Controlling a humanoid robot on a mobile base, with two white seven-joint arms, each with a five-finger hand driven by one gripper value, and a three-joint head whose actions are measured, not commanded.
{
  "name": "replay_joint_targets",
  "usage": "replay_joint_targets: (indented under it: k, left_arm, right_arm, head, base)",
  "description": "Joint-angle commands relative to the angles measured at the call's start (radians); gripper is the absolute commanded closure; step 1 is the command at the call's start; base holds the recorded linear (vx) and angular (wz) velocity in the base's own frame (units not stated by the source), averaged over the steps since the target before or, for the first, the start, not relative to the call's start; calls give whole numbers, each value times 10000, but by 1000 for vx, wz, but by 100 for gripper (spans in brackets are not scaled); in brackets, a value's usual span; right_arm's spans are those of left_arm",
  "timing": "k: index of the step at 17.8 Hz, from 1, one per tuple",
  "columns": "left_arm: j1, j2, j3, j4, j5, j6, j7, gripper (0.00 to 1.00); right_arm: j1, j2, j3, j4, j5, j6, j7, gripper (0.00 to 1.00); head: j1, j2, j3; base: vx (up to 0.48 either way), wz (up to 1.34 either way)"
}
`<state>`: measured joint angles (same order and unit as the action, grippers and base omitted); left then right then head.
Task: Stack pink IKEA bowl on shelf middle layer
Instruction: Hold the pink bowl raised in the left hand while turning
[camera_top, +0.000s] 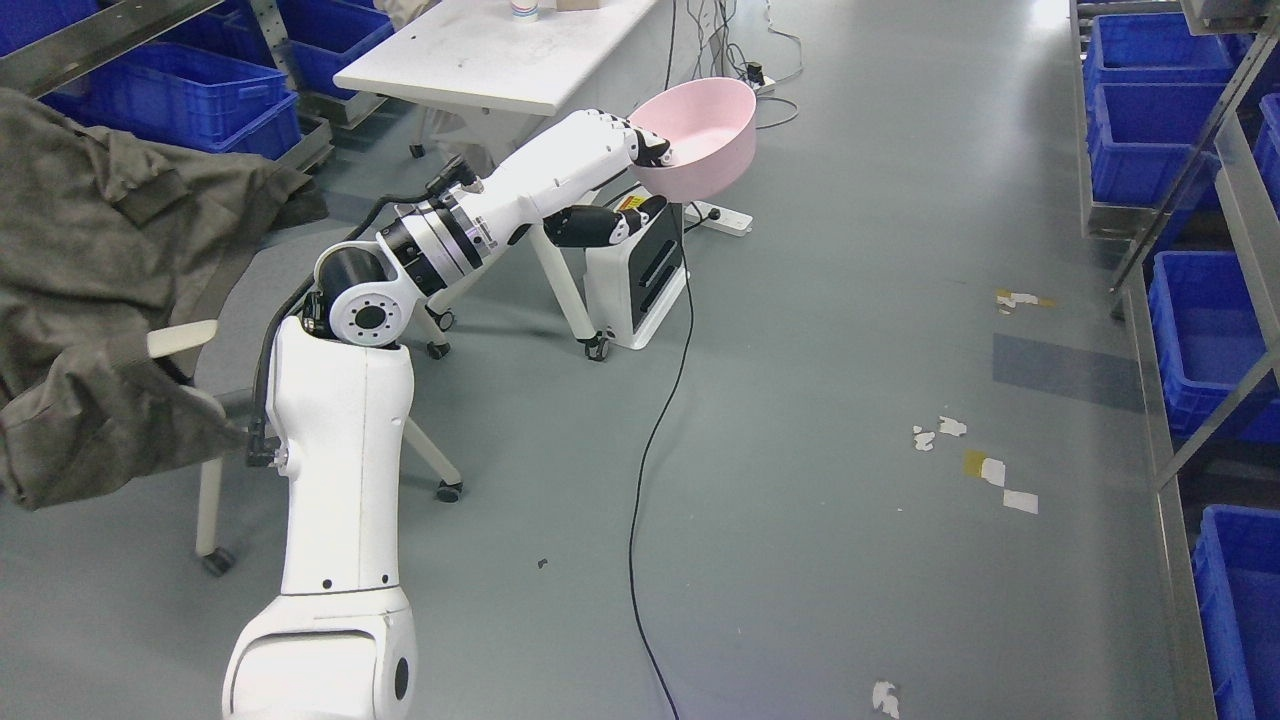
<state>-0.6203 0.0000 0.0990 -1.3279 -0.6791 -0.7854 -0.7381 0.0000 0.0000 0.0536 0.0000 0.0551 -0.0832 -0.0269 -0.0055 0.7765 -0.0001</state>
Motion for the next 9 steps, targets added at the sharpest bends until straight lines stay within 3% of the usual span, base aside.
replay_joint_targets:
  k: [1,9]
  left_arm:
    - [21,175,-223,-5,-20,0,2,97]
    - [128,175,-269,-5,-20,0,2,97]
  right_arm:
    - [230,-175,1,-175,2,4,9,0]
    - [230,-175,1,-175,2,4,9,0]
  head:
    - [0,0,0]
    - [0,1,0]
  base:
    - [303,-283]
    - [360,-383]
